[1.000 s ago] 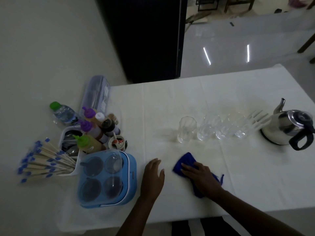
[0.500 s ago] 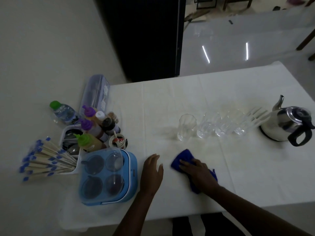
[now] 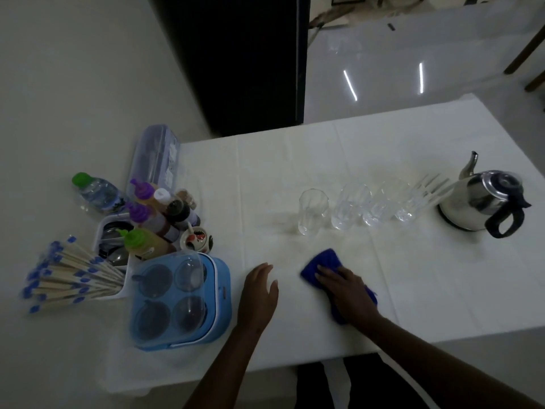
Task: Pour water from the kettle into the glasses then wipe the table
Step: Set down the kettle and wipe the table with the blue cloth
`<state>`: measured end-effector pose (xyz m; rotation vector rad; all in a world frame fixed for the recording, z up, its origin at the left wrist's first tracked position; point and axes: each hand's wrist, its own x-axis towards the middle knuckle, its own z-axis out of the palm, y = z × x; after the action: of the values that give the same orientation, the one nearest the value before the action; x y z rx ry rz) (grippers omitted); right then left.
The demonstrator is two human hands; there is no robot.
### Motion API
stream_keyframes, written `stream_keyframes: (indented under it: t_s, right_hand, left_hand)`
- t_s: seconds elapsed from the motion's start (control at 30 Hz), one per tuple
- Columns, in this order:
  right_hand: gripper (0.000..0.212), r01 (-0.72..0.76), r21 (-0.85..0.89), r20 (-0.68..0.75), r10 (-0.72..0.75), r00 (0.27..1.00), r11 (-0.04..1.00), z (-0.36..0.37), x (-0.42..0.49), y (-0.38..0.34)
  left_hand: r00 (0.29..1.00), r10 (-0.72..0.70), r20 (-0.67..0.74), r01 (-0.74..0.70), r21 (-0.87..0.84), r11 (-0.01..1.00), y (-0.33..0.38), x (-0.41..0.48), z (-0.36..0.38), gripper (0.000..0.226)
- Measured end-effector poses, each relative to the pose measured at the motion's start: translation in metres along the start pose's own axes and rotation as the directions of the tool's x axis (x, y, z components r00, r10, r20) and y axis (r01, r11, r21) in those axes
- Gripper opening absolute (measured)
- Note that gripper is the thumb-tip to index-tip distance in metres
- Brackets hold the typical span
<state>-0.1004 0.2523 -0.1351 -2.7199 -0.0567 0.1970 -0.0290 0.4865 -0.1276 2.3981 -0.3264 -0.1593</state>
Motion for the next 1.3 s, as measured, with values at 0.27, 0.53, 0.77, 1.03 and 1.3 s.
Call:
stream_keyframes:
  t_s: [0.27, 0.53, 0.77, 1.03, 1.3]
  right_hand:
    - [0.053, 0.041, 0.011, 0.005, -0.041, 0.999, 0.999, 0.02, -0.007, -0.034]
    - [0.063, -0.27, 0.086, -0.099, 0.278, 0.955, 0.959, -0.004, 0.012, 0.011]
    - [0.067, 0.004, 0.023, 0.026, -0.005, 1.0, 1.0, 0.004, -0.014, -0.009]
    - [0.05, -0.34, 0.133, -0.101, 0.354, 0.93, 0.931, -0.036, 0.004, 0.074]
    - [0.076, 0.004, 0.0, -0.022, -0.004, 1.0, 1.0, -0.031, -0.054, 0.111]
  left_hand:
    - [1.0, 0.006, 0.017, -0.006, -0.021, 1.0, 0.021, 0.001, 0.007, 0.037]
    - [0.999, 0.021, 0.038, -0.021, 0.008, 1.0, 0.024, -0.003, 0.015, 0.036]
    - [0.999, 0.013, 0.052, -0.013, 0.004, 1.0, 0.047, -0.002, 0.03, 0.038]
    - [0.999, 0.044, 0.028, -0.045, 0.017, 0.999, 0.06, -0.002, 0.053, 0.036]
    - [0.994, 0.083, 0.066, -0.084, 0.025, 0.996, 0.101, -0.004, 0.084, 0.037]
